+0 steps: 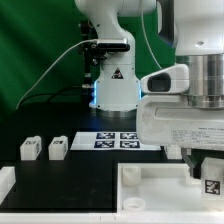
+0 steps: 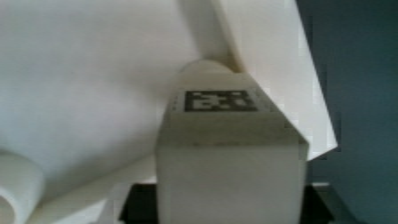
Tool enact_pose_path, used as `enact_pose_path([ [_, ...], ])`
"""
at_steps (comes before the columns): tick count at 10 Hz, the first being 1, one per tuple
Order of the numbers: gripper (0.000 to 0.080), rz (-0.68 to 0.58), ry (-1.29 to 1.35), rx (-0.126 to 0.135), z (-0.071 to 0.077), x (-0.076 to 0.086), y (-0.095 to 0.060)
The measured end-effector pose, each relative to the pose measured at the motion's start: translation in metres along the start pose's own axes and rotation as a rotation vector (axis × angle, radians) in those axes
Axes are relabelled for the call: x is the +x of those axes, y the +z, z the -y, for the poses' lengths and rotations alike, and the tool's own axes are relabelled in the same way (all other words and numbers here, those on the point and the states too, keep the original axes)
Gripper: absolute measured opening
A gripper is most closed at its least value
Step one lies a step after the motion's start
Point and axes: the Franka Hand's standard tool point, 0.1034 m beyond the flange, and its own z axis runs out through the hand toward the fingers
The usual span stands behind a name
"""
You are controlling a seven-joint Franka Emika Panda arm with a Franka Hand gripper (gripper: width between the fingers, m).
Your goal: Assemble one leg
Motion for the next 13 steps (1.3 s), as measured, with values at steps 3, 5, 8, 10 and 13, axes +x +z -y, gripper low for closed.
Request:
enact_pose_path([
  [3, 0.0289, 0.007, 0.461, -0.023, -0.005, 0.0, 0.0],
  [5, 0.0291, 0.023, 0.88, -0.023, -0.007, -0.005, 0.001],
  [8, 0.0291, 0.034, 1.317, -0.011, -0.009, -0.008, 0.0],
  [10, 0.0297, 0.028, 1.394, -0.016, -0.009, -0.009, 0.0],
  [13, 0.0416, 0.044, 1.396, -0.01, -0.006, -0.012, 0.001],
])
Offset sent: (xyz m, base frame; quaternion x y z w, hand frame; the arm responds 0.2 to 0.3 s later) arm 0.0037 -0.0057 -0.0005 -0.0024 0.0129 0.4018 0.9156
